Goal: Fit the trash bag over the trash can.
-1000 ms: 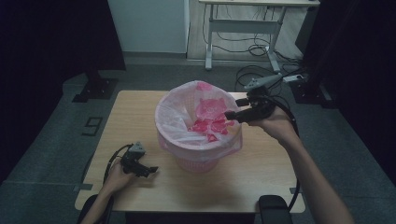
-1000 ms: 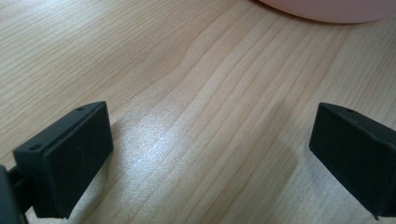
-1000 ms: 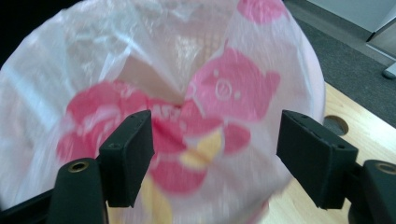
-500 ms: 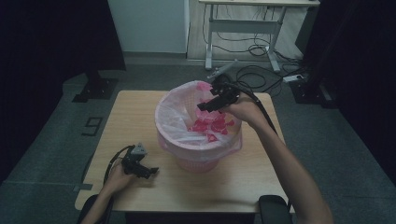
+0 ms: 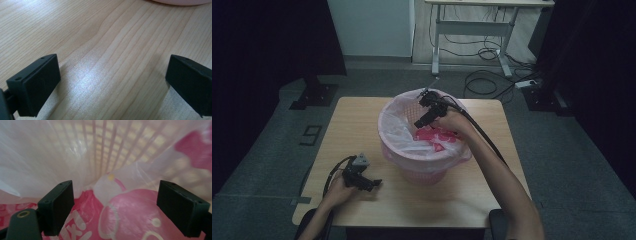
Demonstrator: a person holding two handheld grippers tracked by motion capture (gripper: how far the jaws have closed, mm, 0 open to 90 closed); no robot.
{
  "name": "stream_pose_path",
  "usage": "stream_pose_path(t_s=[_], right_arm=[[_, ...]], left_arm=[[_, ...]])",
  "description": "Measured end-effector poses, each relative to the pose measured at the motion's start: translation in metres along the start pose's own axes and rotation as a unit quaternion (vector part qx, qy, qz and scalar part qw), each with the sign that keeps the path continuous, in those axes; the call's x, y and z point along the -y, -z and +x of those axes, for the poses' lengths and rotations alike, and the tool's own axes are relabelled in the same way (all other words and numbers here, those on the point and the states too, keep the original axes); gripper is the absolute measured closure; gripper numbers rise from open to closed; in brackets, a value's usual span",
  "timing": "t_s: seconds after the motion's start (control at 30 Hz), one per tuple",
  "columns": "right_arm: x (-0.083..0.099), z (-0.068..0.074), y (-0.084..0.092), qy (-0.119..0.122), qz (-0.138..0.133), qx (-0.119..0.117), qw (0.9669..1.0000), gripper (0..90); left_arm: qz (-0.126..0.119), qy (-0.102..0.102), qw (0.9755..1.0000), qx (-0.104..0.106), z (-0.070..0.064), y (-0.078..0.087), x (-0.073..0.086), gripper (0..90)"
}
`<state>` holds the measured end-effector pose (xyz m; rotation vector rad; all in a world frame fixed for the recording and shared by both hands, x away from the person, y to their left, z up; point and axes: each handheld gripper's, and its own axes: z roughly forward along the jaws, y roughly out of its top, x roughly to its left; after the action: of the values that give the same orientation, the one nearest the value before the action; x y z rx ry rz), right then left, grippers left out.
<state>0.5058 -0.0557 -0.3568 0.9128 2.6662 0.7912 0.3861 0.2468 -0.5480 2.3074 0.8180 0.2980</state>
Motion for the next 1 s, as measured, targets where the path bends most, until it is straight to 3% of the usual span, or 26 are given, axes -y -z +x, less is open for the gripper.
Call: stream_pose_path(t_s=[0.1, 0.27, 0.4, 0.5, 0.63, 0.83, 0.9, 1.0], right_arm=[[-0.002, 0.003, 0.01, 0.015, -0.02, -0.007, 0.9997, 13.6], [-0.003, 0.017, 0.049, 0.034, -0.074, -0.045, 0.9956, 13.1], [0.0, 0.039, 0.064, 0.049, -0.082, -0.069, 0.993, 12.8], [0.001, 0.057, 0.055, 0.064, -0.07, -0.077, 0.9925, 12.7], [0.001, 0.075, 0.025, 0.076, -0.042, -0.072, 0.9936, 12.7], [-0.001, 0.08, -0.018, 0.084, 0.007, -0.072, 0.9938, 12.9], [-0.002, 0.08, -0.019, 0.093, 0.015, -0.065, 0.9934, 13.2], [-0.005, 0.076, -0.003, 0.094, -0.012, -0.066, 0.9933, 13.2]], left_arm=[[0.0, 0.0, 1.0, 0.0, 0.0, 0.0, 0.0, 0.0], [0.0, 0.0, 1.0, -0.001, 0.0, 0.0, 0.0, 0.0], [0.0, 0.001, 1.0, -0.001, 0.0, 0.0, -0.001, 0.0], [0.0, 0.001, 1.0, -0.001, 0.0, -0.001, -0.001, 0.0], [0.0, 0.002, 1.0, -0.001, 0.0, -0.001, -0.001, 0.0], [0.0, 0.002, 1.0, -0.002, 0.0, -0.001, -0.001, 0.0], [0.0, 0.002, 1.0, -0.002, 0.0, -0.001, -0.001, 0.0], [0.0, 0.002, 1.0, -0.002, 0.0, -0.001, -0.001, 0.0]])
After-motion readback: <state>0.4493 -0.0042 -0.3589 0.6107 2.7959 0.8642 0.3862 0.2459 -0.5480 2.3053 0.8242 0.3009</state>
